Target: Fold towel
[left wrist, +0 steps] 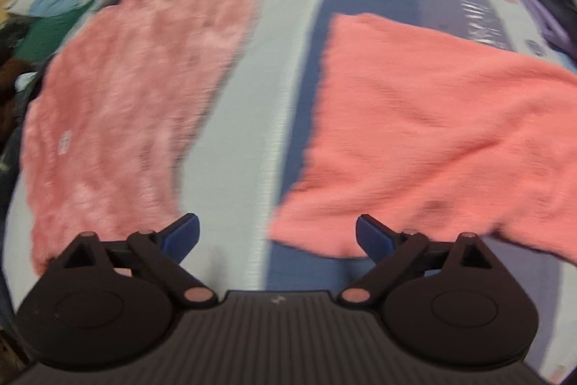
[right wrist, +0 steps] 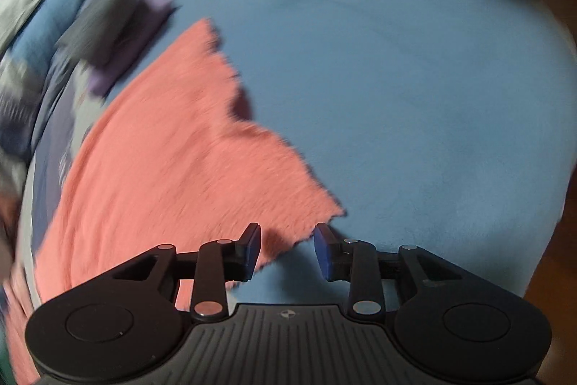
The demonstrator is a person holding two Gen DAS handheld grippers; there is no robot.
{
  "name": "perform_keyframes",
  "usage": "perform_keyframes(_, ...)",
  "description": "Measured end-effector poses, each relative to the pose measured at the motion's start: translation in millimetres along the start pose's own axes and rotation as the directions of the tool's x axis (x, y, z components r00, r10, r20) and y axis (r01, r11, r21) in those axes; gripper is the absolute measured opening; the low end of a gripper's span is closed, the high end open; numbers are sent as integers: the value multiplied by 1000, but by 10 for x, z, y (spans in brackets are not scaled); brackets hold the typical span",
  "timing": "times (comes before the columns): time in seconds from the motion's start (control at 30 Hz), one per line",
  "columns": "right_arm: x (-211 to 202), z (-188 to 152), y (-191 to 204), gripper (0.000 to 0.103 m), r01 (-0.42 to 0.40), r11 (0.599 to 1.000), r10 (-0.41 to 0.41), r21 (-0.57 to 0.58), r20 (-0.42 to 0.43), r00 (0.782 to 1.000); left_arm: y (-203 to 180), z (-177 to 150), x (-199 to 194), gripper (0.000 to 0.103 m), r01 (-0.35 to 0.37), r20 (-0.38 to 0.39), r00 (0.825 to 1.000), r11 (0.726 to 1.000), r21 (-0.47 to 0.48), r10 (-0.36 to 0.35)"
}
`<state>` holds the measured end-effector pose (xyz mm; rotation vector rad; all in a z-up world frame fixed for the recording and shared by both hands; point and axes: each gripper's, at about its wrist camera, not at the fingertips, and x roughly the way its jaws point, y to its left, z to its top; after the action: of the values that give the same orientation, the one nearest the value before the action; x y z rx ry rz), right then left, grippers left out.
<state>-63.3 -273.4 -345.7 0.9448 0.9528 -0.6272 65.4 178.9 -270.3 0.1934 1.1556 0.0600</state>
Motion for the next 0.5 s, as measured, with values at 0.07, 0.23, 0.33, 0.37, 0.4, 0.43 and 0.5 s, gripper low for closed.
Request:
perform_keyframes(0.07, 54, 29, -71, 25, -1, 997, 1, 80, -7, 1000, -154, -4, -39, 97, 17, 4, 1000, 999, 28, -17)
perform_keyframes(0.23, -81, 72, -137, 1, -19, 995, 16, 95, 33, 999, -437, -38, -84, 98, 6, 6, 1000, 995, 97, -7)
perform_keyframes(0.33, -306, 126, -175, 1, 10, 998, -15, 66, 80, 997, -483, -57, -59, 98, 7, -12, 1000, 994, 105, -6)
perform_keyframes(0.37, -377, 155, -198, 1, 14, 998, -20, 60, 95, 995, -482, -61, -51, 99, 8, -19, 1000, 995, 100, -6)
perform_keyframes(0.4, -436, 188, -231, 0, 20, 998, -26, 53, 108, 994, -476, -67, -42, 99, 8, -25, 1000, 996, 94, -6)
perform_keyframes(0.43, -481, 223, -271, 0, 41, 998, -45, 42, 118, 992, -470, -75, -32, 99, 10, -31, 1000, 996, 87, -7)
perform_keyframes(0.5, -521, 288, -396, 0, 89, 996, -92, 32, 124, 988, -459, -89, -3, 99, 3, -39, 999, 997, 79, 0)
